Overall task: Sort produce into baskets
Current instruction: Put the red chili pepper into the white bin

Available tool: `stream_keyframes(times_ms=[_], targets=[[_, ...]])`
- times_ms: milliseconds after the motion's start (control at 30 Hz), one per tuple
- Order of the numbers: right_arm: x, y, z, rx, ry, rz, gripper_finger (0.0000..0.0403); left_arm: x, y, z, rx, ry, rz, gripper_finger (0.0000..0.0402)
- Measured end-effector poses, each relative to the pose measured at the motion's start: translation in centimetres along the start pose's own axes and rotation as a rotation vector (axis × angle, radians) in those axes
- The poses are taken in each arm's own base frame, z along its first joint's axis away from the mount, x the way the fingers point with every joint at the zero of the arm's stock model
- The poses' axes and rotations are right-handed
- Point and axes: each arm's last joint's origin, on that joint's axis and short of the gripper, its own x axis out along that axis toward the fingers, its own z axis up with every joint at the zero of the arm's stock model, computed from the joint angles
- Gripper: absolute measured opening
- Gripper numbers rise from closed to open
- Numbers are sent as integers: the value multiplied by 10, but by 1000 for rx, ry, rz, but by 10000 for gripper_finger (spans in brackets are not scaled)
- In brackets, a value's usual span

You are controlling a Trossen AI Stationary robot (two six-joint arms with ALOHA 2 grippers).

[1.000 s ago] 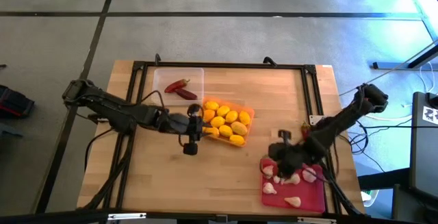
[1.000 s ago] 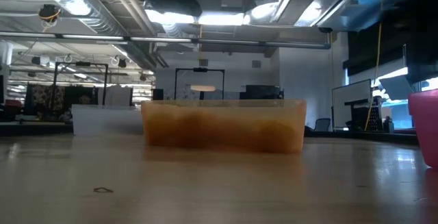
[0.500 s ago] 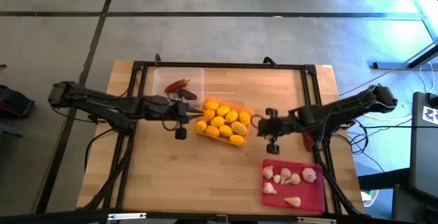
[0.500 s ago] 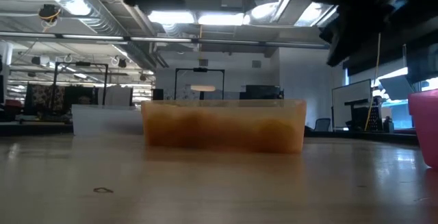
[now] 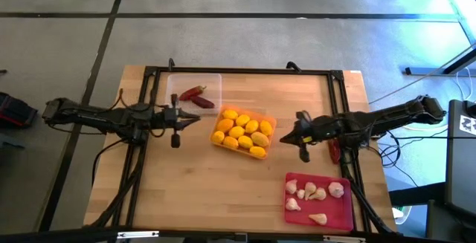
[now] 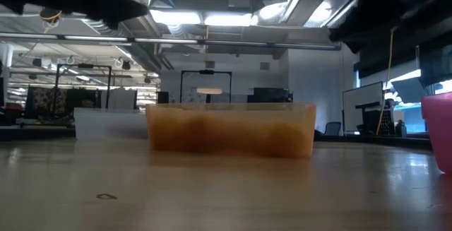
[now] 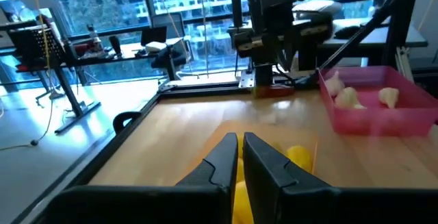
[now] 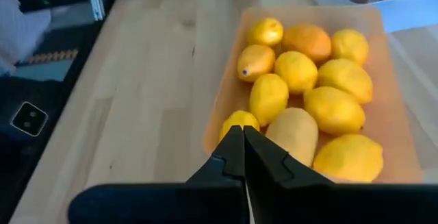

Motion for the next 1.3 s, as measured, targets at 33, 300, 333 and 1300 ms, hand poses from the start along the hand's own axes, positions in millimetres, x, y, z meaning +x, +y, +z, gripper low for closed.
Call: stream_keyframes(times_ms=[33,300,333,1300], targets=[[-3,-2,-6,0,-10,-1,3,-3,0,-5,-2,-2,1,21],[-25,-19,-38,13,-190,-41,3,-21,4,-18,-155,-62,47,21],[-27,-21,-42,16,-202,-43,3,-22,5,-16,-162,-79,46,21],[-56,-41,-97,16,-545,-39,3,-23,2,-21,-140,-52,-13,21]])
